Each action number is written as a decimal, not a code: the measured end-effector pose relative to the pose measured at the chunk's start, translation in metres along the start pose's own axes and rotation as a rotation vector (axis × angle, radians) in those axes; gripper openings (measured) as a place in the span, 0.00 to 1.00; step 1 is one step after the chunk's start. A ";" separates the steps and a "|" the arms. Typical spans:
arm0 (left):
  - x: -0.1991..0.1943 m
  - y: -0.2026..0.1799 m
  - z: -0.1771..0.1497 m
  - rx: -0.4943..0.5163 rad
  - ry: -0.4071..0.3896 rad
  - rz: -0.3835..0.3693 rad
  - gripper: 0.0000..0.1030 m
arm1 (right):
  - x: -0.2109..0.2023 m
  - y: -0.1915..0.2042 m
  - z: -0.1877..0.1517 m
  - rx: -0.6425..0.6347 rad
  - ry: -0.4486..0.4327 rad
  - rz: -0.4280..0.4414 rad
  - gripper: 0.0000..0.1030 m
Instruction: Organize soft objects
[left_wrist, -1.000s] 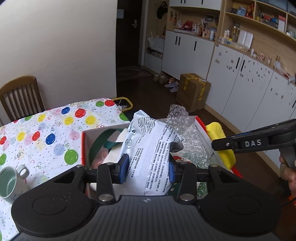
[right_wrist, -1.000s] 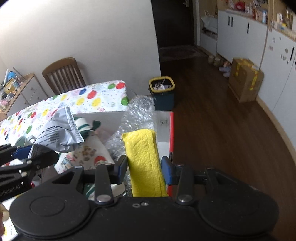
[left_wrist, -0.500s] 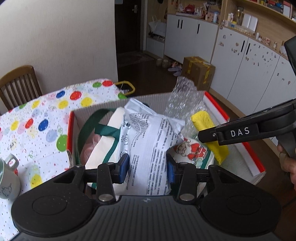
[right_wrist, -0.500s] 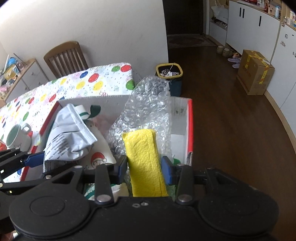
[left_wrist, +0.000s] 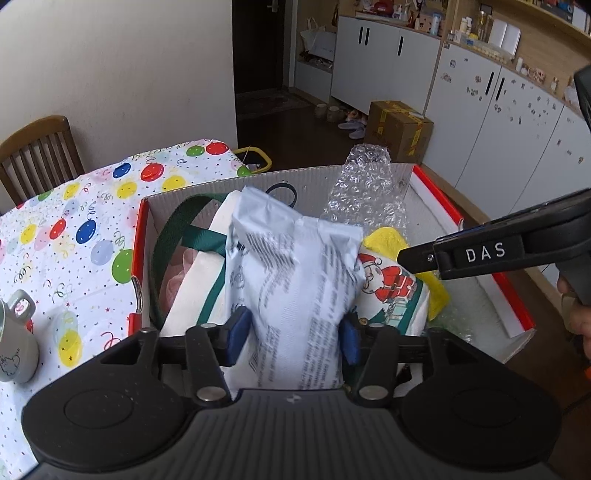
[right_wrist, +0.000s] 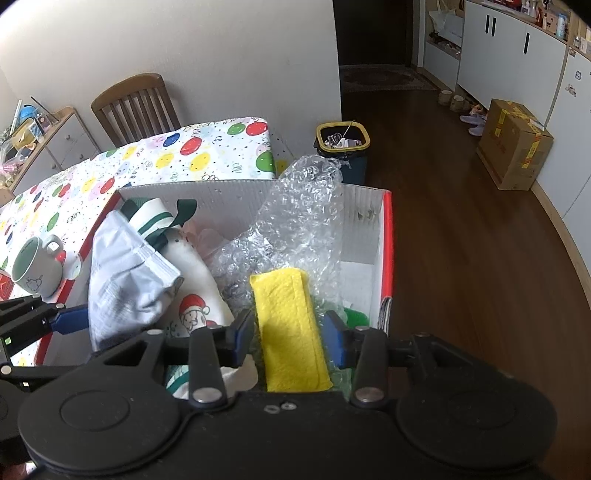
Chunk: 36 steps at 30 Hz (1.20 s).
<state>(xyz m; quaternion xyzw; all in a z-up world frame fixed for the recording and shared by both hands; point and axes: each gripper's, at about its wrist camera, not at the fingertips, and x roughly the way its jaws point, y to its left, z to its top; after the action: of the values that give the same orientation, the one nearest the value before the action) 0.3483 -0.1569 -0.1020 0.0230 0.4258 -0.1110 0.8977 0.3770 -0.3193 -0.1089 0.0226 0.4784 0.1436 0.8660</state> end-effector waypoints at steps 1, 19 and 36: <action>-0.002 0.001 -0.001 -0.005 -0.005 -0.002 0.61 | -0.001 0.000 -0.001 0.001 -0.001 0.000 0.41; -0.059 0.011 -0.008 -0.026 -0.126 -0.026 0.65 | -0.057 0.014 -0.022 -0.031 -0.139 0.023 0.59; -0.128 0.029 -0.028 -0.004 -0.247 -0.085 0.77 | -0.123 0.052 -0.064 -0.027 -0.318 0.038 0.81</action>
<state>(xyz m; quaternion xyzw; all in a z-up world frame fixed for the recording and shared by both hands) 0.2554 -0.1017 -0.0231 -0.0106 0.3126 -0.1503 0.9378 0.2508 -0.3091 -0.0334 0.0425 0.3326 0.1608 0.9283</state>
